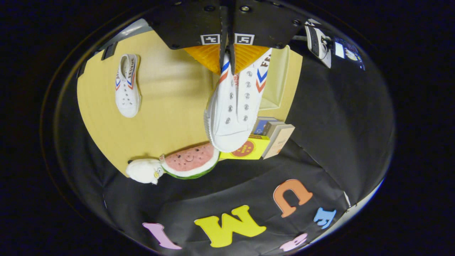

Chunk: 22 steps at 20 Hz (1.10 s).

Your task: Open the storage box then place both shoes into the box .Put the left shoe in first, then the right shoe, with the right side of both shoes facing outward in a uniform manner.

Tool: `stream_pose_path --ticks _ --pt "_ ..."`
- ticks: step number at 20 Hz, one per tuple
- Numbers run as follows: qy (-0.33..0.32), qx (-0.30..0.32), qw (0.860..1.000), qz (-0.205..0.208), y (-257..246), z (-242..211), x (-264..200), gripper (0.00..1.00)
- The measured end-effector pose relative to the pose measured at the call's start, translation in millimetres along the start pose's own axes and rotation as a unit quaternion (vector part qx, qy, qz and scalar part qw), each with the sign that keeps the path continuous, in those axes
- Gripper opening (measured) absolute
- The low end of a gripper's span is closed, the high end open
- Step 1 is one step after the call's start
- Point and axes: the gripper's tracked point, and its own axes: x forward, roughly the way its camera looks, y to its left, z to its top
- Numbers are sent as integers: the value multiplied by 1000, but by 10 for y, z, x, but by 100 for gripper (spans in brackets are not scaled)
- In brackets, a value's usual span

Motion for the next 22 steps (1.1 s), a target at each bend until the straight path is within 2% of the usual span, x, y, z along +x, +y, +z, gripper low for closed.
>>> stream_pose_path --ticks 4,7,15,21,22 --pt "27 -12 1000 9 599 -231 487 0" --pt "51 -13 999 5 841 -444 844 0" --pt "105 -26 993 -44 836 -865 1369 0" --pt "126 -13 991 -41 907 -982 1564 3" --pt "122 -10 992 -29 954 -969 1585 3"
